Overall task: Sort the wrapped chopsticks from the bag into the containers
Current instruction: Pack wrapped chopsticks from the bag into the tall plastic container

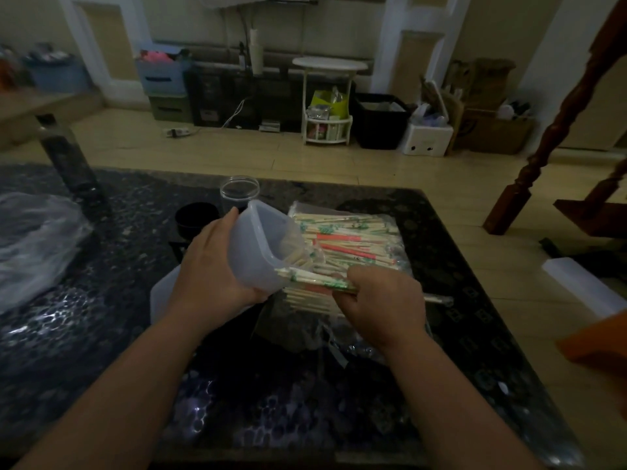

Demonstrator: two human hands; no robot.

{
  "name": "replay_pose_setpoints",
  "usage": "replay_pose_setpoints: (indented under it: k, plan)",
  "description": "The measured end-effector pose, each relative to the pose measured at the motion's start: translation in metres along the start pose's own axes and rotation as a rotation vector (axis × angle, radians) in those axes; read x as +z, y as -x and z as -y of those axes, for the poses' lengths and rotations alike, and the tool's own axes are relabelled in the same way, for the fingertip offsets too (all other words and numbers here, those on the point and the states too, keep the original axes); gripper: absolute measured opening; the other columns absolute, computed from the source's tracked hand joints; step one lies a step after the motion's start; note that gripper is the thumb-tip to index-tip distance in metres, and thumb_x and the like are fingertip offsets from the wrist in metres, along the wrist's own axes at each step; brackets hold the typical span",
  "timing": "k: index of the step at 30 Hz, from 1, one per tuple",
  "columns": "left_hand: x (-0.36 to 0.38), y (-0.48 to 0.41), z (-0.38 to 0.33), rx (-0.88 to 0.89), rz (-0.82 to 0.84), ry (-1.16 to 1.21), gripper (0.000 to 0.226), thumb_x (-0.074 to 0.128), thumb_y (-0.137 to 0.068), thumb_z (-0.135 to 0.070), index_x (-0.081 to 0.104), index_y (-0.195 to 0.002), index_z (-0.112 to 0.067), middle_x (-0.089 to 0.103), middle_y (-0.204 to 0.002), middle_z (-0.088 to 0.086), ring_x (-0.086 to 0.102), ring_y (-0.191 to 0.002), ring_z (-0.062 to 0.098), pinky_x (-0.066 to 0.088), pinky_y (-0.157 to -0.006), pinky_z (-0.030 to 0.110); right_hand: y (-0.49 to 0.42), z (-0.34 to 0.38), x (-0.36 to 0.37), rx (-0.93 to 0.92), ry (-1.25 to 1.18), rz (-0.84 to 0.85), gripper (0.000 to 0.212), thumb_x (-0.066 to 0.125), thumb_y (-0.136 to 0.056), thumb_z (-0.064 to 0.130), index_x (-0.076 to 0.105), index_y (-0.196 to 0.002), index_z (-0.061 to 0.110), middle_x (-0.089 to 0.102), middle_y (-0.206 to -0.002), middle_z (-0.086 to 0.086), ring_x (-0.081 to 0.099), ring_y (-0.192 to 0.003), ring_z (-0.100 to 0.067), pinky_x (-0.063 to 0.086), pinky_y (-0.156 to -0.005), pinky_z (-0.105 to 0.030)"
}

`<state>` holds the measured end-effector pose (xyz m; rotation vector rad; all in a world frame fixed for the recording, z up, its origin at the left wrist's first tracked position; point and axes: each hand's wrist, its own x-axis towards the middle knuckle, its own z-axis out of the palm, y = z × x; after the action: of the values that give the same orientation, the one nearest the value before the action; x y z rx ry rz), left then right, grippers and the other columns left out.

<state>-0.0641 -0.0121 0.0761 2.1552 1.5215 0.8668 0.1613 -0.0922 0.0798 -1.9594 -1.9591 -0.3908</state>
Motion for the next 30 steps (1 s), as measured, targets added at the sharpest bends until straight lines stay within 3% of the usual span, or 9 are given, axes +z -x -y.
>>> replay_pose_setpoints:
  k: [3,6,10,16,18,22,24,26,30]
  plan:
    - [0.005,0.001,0.005,0.06,0.051,-0.094,0.129,0.092,-0.056,-0.041,0.01,-0.155,-0.03,0.018,-0.16,-0.007,0.016,-0.144,0.014,0.018,-0.113,0.035,0.003,0.001,0.007,0.003,-0.052,-0.197,0.033,0.047,-0.074,0.05,0.052,-0.062,0.02,0.057,-0.056,0.002,0.056,-0.046,-0.024,0.022,-0.049,-0.022]
    - [0.008,0.002,0.008,0.077,0.074,-0.108,0.128,0.092,-0.057,-0.039,0.01,-0.154,-0.03,0.018,-0.16,-0.007,0.015,-0.144,0.013,0.017,-0.113,0.034,0.003,-0.001,0.015,-0.03,-0.135,-0.315,0.03,0.052,-0.081,0.044,0.052,-0.064,0.019,0.057,-0.063,-0.002,0.054,-0.053,-0.028,0.026,-0.049,-0.028]
    - [0.01,0.002,0.011,0.089,0.075,-0.119,0.131,0.092,-0.053,-0.046,0.008,-0.153,-0.033,0.02,-0.159,-0.005,0.016,-0.144,0.015,0.016,-0.111,0.031,0.002,-0.002,0.018,-0.06,-0.11,-0.388,0.021,0.058,-0.083,0.036,0.064,-0.075,0.017,0.058,-0.082,-0.004,0.049,-0.076,-0.027,0.029,-0.066,-0.035]
    - [0.007,0.004,0.005,0.093,0.077,-0.096,0.131,0.092,-0.051,-0.044,0.007,-0.151,-0.037,0.021,-0.158,-0.004,0.016,-0.145,0.016,0.016,-0.116,0.038,0.001,0.0,0.024,0.006,-0.214,-0.428,0.021,0.055,-0.084,0.032,0.063,-0.076,0.014,0.051,-0.077,-0.003,0.047,-0.054,-0.025,0.03,-0.042,-0.027]
    - [0.007,0.005,0.003,0.093,0.085,-0.115,0.129,0.091,-0.056,-0.044,0.007,-0.153,-0.034,0.019,-0.159,-0.005,0.015,-0.145,0.016,0.016,-0.116,0.04,0.001,0.001,0.027,0.064,-0.339,-0.477,0.027,0.056,-0.093,0.034,0.067,-0.077,0.016,0.051,-0.078,0.001,0.046,-0.06,-0.015,0.036,-0.048,-0.028]
    - [0.006,0.004,0.003,0.091,0.084,-0.11,0.124,0.089,-0.061,-0.043,0.007,-0.154,-0.033,0.017,-0.159,-0.006,0.013,-0.145,0.014,0.012,-0.117,0.038,-0.007,0.004,0.018,0.247,-0.647,-0.618,0.026,0.055,-0.097,0.031,0.072,-0.083,0.017,0.05,-0.08,0.008,0.042,-0.075,0.005,0.036,-0.069,-0.005]
    - [0.005,0.005,0.001,0.081,0.095,-0.114,0.125,0.09,-0.061,-0.041,0.006,-0.154,-0.033,0.017,-0.159,-0.006,0.013,-0.145,0.014,0.012,-0.118,0.038,-0.011,0.007,0.013,0.327,-0.808,-0.659,0.022,0.055,-0.097,0.036,0.067,-0.079,0.033,0.057,-0.077,0.011,0.056,-0.076,-0.001,0.045,-0.073,-0.015]
    - [0.005,0.005,0.0,0.069,0.101,-0.116,0.127,0.091,-0.059,-0.038,0.006,-0.154,-0.035,0.017,-0.159,-0.006,0.012,-0.145,0.014,0.013,-0.119,0.04,-0.013,0.013,0.009,0.427,-0.94,-0.625,0.026,0.055,-0.098,0.041,0.062,-0.072,0.04,0.064,-0.07,0.007,0.065,-0.07,-0.014,0.05,-0.065,-0.027]
    - [0.007,0.005,0.0,0.069,0.1,-0.123,0.129,0.091,-0.057,-0.038,0.005,-0.154,-0.035,0.017,-0.158,-0.006,0.013,-0.145,0.015,0.014,-0.119,0.041,-0.01,0.024,0.002,0.605,-1.209,-0.521,0.031,0.059,-0.097,0.03,0.067,-0.068,0.023,0.063,-0.051,-0.001,0.063,-0.05,-0.01,0.049,-0.053,-0.017]
